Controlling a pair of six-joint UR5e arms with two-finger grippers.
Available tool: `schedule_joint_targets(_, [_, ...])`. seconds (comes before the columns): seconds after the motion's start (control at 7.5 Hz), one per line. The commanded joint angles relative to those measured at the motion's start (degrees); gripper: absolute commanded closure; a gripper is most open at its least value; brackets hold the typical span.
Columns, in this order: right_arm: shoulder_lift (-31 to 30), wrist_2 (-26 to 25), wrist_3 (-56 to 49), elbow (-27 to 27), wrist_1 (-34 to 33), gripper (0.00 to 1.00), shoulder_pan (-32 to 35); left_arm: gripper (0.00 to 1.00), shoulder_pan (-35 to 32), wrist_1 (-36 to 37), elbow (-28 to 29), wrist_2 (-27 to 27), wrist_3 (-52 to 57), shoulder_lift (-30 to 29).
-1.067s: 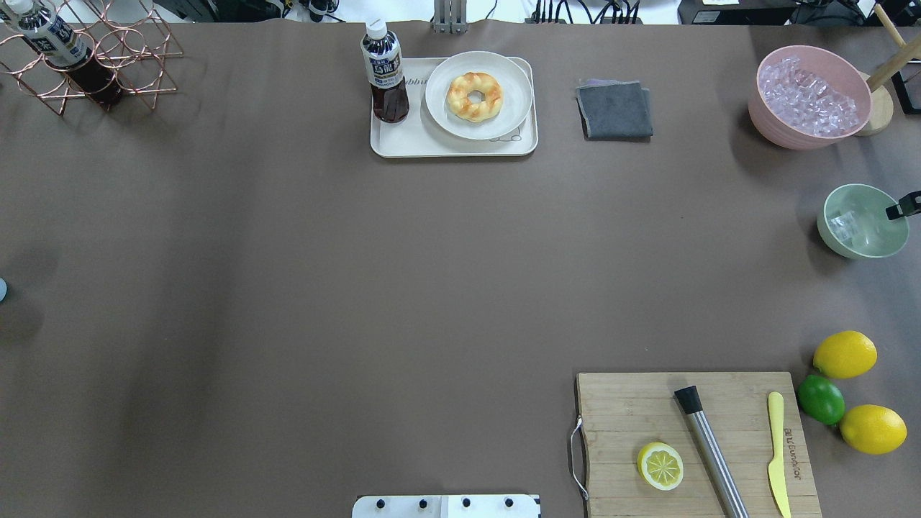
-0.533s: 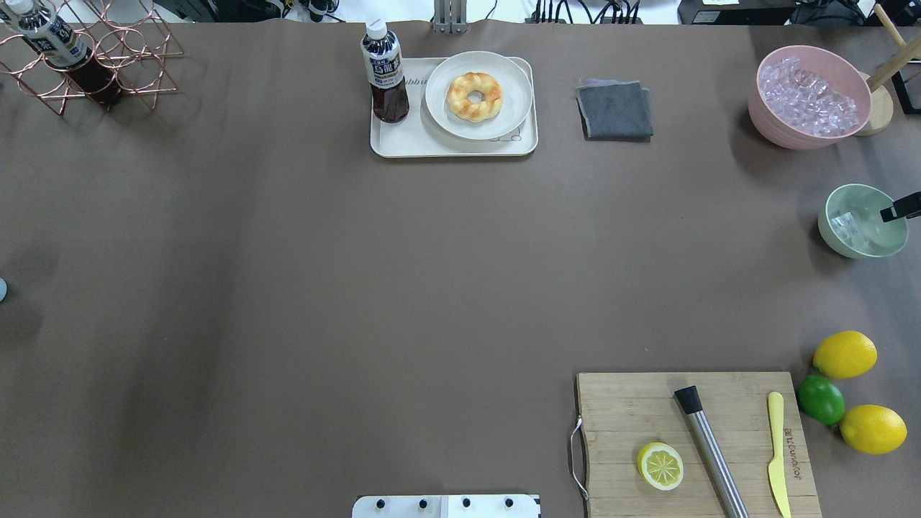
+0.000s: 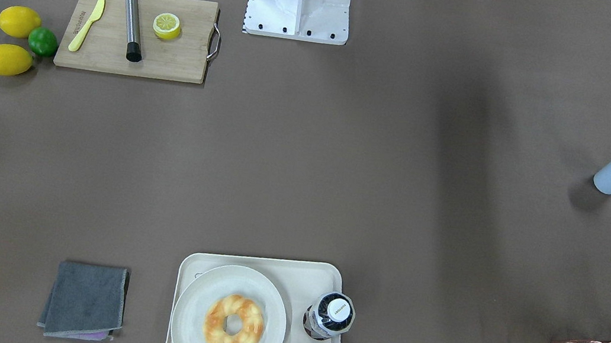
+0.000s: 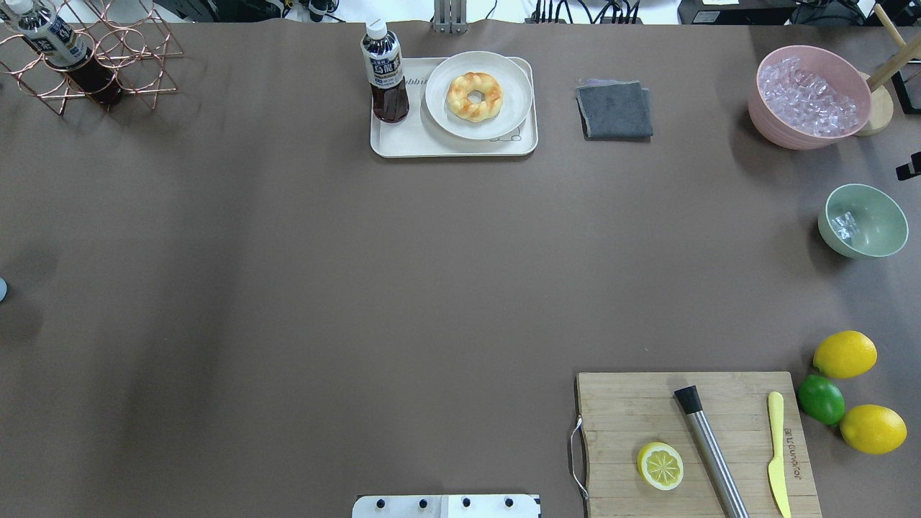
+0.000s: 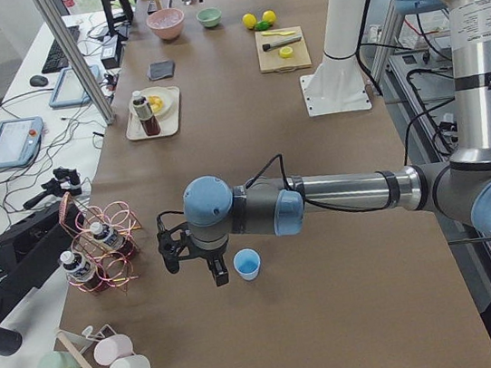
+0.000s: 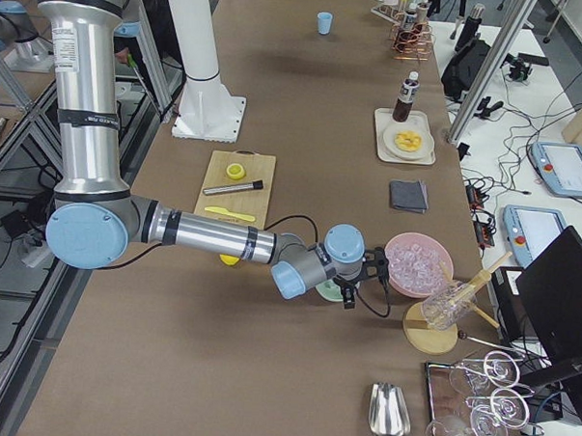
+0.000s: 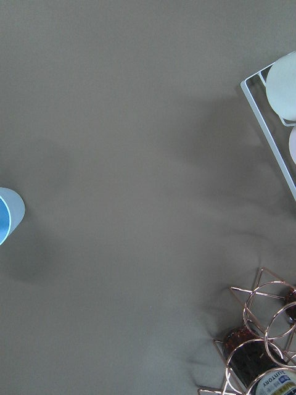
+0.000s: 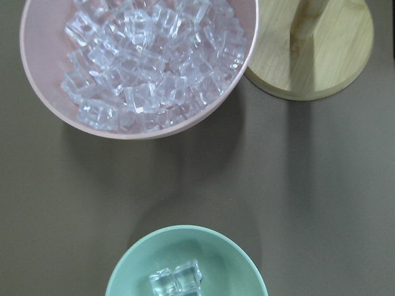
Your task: Pour ice into bowl
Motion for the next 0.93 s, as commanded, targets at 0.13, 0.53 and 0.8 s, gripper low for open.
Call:
schedule_joint_targets(0.13, [-0.15,-3.32,-0.36,18.21,-23.61,0.01,4.11,0.03,0.0,0.11,0.19,-0.01,0.06,-0.15])
schedule_joint_targets(0.53, [0.99,-5.35,0.25,25.72,-31.75,0.01,4.12,0.03,-0.26,0.11,-0.87,-0.19,0.15,0.28])
schedule_joint_targets(0.8, [1.0,-6.32,0.34,29.23,-34.63,0.01,4.03,0.03,-0.09,0.02,-0.7,-0.1,0.67,0.55])
